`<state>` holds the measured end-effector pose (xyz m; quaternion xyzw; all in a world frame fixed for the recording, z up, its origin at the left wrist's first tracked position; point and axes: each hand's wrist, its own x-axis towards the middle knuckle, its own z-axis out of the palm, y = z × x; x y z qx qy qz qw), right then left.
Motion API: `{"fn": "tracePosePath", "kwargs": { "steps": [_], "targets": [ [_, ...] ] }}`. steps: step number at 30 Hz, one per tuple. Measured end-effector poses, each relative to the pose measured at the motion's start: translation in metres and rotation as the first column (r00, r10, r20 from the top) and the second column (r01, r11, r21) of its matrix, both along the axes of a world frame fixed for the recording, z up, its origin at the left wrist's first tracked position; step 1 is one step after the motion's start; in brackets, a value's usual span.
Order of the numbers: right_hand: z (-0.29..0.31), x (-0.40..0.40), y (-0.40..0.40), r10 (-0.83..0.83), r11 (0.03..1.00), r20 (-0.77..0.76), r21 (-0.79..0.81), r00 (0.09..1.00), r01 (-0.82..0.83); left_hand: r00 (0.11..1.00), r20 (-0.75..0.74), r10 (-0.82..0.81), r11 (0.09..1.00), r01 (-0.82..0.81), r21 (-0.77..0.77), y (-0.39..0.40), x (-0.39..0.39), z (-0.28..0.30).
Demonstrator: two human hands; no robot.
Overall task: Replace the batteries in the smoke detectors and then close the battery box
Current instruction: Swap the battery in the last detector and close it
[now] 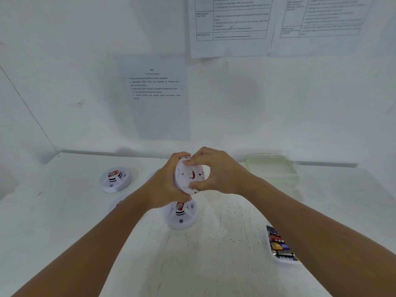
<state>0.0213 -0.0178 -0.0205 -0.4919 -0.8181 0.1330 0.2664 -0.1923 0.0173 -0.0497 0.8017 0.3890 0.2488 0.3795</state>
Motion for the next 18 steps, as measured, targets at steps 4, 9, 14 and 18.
{"fn": "tracePosePath", "kwargs": {
  "steps": [4, 9, 14, 18],
  "targets": [
    [-0.003, -0.004, -0.003, -0.031, 0.999, -0.099, 0.031, 0.995, 0.034, 1.0, 0.026, 0.002, 1.0, -0.002, 0.016, -0.001, 0.001, 0.002],
    [-0.006, -0.005, -0.005, -0.047, 0.999, -0.15, -0.01, 0.988, 0.046, 1.0, 0.017, -0.005, 1.0, 0.005, 0.013, 0.0, 0.001, 0.001],
    [-0.023, -0.01, -0.013, -0.14, 0.99, -0.297, -0.076, 0.944, 0.123, 0.999, -0.007, 0.036, 0.999, -0.035, 0.041, 0.003, 0.002, 0.004],
    [-0.024, -0.02, -0.025, -0.234, 0.944, -0.531, -0.326, 0.815, 0.059, 0.994, -0.057, 0.088, 0.99, -0.082, 0.113, 0.004, 0.007, 0.005]
  ]
}}
